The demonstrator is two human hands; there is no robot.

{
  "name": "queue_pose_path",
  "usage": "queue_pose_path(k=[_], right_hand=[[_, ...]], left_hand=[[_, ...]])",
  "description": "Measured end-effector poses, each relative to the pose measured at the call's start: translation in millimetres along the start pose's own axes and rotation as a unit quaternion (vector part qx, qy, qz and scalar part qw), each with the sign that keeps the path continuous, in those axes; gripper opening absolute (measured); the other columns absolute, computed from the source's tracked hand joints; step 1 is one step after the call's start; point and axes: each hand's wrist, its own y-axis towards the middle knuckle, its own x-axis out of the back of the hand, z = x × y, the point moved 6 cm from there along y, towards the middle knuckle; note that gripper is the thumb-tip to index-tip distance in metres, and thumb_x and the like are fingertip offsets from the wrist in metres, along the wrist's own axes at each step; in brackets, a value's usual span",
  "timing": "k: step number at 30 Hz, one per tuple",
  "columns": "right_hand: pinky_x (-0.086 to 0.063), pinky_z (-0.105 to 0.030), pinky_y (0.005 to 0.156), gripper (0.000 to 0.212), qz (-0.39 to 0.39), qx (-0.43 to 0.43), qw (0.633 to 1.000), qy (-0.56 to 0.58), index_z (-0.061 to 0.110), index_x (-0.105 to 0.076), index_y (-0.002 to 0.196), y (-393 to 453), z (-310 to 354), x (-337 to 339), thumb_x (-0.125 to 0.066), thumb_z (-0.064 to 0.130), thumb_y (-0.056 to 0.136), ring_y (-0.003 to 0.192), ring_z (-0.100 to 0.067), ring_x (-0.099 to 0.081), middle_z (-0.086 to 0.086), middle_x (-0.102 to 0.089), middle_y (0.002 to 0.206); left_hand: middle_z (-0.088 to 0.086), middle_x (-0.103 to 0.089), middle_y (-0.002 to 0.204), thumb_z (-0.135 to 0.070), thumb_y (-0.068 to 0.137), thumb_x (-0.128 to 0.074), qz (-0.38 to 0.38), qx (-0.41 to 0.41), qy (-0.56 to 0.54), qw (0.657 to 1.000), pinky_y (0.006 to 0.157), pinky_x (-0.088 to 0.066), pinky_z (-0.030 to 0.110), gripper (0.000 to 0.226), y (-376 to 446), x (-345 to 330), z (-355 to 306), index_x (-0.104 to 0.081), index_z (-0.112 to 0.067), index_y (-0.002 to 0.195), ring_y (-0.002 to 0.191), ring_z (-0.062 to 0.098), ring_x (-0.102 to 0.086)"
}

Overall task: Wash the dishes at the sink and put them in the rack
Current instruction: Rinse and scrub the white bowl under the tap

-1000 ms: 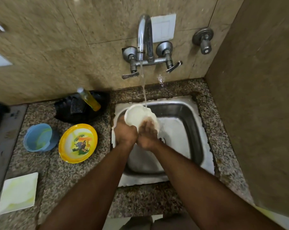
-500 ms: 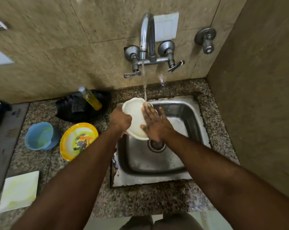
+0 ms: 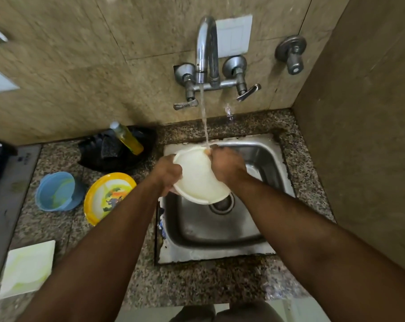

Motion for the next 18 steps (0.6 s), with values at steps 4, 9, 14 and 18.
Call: queue_pose_path(k=[4, 9, 14, 18], right_hand=[[-0.052, -0.043, 0.092, 0.089, 0.06, -0.075, 0.993, 0.069, 0.015, -0.072, 0.115, 10, -4, 0, -0.028, 0.087, 0.089, 0.109, -0.035, -0.068, -0.01, -0.073, 0.114], [-0.06, -0.047, 0.087, 0.053, 0.146, -0.047, 0.956, 0.249, 0.013, -0.075, 0.108, 11, -19, -14, -0.069, 0.062, 0.088, 0.091, -0.025, -0.073, -0.01, -0.077, 0.101], [-0.046, -0.035, 0.104, 0.036, 0.125, -0.022, 0.967, 0.219, 0.01, -0.063, 0.135, -8, -27, 18, -0.058, 0.015, 0.1, 0.126, -0.029, -0.06, -0.012, -0.064, 0.136], [-0.051, -0.031, 0.079, 0.017, 0.099, -0.039, 0.969, 0.224, 0.012, -0.073, 0.105, -21, -34, 19, -0.062, 0.021, 0.097, 0.101, -0.028, -0.07, -0.01, -0.075, 0.108]], left_hand=[[0.023, -0.068, 0.112, 0.012, 0.088, -0.058, 0.035, 0.015, -0.012, 0.999, 0.05, -0.057, 0.043, 0.049, 15, -5, 14, -0.064, -0.012, 0.13, 0.099, 0.047, -0.067], [0.018, -0.072, 0.119, -0.024, 0.092, -0.073, -0.037, -0.013, 0.162, 0.986, 0.092, -0.059, 0.048, 0.034, 30, -13, 18, -0.072, -0.007, 0.122, 0.107, 0.036, -0.07], [0.018, -0.065, 0.13, -0.062, 0.099, -0.044, -0.135, -0.123, 0.442, 0.878, 0.094, -0.052, 0.045, 0.069, 12, -54, -8, -0.05, -0.006, 0.138, 0.115, 0.037, -0.064], [0.026, -0.034, 0.159, -0.054, 0.101, -0.02, -0.142, -0.218, 0.517, 0.815, 0.11, -0.032, 0.065, 0.075, 11, -103, -23, -0.015, -0.011, 0.162, 0.14, 0.048, -0.037]])
